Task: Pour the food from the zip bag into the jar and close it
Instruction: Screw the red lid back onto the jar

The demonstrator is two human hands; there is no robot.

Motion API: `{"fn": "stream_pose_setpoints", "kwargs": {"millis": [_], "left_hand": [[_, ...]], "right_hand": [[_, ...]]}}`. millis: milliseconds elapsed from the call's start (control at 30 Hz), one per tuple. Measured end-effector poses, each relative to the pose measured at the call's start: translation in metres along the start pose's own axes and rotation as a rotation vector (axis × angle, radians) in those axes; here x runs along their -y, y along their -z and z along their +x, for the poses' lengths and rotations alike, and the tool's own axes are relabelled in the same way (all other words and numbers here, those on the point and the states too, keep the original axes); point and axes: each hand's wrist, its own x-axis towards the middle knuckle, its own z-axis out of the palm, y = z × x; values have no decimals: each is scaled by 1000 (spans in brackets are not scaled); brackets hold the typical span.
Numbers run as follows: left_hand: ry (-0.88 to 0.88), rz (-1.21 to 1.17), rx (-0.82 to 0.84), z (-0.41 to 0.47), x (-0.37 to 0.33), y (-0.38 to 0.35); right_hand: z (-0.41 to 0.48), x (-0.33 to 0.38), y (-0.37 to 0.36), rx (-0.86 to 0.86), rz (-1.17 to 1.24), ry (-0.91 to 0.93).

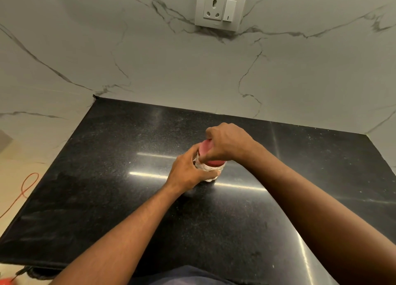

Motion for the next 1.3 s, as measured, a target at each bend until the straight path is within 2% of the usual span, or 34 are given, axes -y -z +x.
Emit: {"fn": "stream_pose_setpoints", "kwargs": {"millis": [133,233,267,333,400,467,567,733,800,867,967,1033,1167,1300], "left_hand": [[4,-20,10,0,1,0],[-21,-14,26,1,2,1],[-24,-22,27,2,2,2],[-21,-22,21,2,2,2],[-17,-3,17,2,2,2],[-27,-1,14,2,3,1],[-33,-3,12,1,1,2],[10,-19,9,0,0,2],[2,-15,16,-1,0,3],[-17,-15,25,0,0,3],[-41,-12,23,2,1,3],[-51,2,21,1,1,3],[-62,-8,1,1,1,2],[-41,-7,-8,0,-1,3]], "right_hand": [[2,4,-2,-79,-143,-161],[2,3,3,-108,-198,-147],[1,0,6,-67,-122,-78],[-3,-4,14,135,89,111],[-11,-4,16,278,115,230],[-14,-2,10,204,23,259],[-11,-6,0,31,25,240],[-4,0,-16,-88,6,-131],[-2,2,-17,-98,-90,-181],[-3,-5,-12,-78,-121,-121],[-9,-18,-2,131,69,159],[-15,-19,-1,170,45,243],[-14,-22,-5,-4,38,193],[-10,-7,-12,-122,-65,-46]]}}
